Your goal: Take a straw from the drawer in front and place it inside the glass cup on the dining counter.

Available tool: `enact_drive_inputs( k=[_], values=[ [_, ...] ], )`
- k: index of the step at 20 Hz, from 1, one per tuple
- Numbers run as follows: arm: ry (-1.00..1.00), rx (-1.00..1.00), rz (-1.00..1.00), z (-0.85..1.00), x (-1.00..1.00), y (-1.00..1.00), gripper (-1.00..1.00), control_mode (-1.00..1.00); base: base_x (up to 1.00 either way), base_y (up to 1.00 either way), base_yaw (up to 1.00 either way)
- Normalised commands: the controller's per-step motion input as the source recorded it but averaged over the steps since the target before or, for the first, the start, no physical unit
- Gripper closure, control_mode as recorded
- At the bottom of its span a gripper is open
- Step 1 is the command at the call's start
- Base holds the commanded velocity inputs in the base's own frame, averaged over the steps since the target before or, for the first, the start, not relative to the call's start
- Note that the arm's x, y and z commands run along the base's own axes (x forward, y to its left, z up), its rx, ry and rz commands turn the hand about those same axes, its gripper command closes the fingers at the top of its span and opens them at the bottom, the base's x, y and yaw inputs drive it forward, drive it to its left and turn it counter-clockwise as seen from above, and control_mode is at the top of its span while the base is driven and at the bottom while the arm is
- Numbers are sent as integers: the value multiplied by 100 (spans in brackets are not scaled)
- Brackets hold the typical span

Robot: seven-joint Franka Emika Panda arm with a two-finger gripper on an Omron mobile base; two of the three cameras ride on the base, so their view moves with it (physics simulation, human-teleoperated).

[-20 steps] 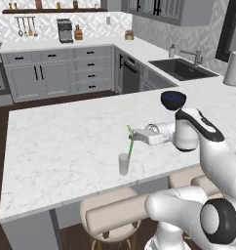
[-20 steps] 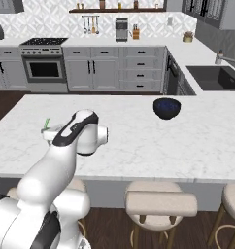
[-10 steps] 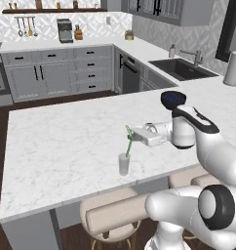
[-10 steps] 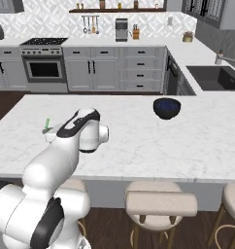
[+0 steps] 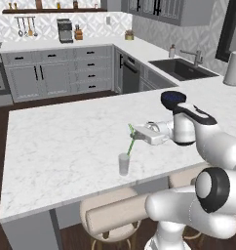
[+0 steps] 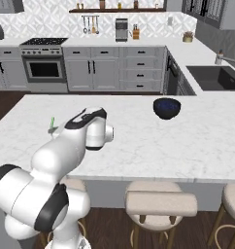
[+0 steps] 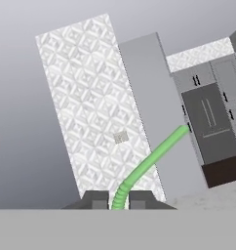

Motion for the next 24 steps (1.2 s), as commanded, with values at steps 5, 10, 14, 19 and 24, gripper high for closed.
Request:
enact_drive_inputs(
  k=[5, 10, 14, 19, 24],
  values=[
    [0, 1, 0, -19, 0, -2, 100, -100, 0, 0, 0],
    [0, 1, 0, -16, 0, 0, 100, -100, 0, 0, 0],
    [0, 1, 0, -17, 0, 0, 100, -100, 0, 0, 0],
    [0, 0, 0, -14, 7, 0, 100, -100, 0, 0, 0],
    [0, 0, 0, -5, 14, 4, 100, -100, 0, 0, 0]
  ],
)
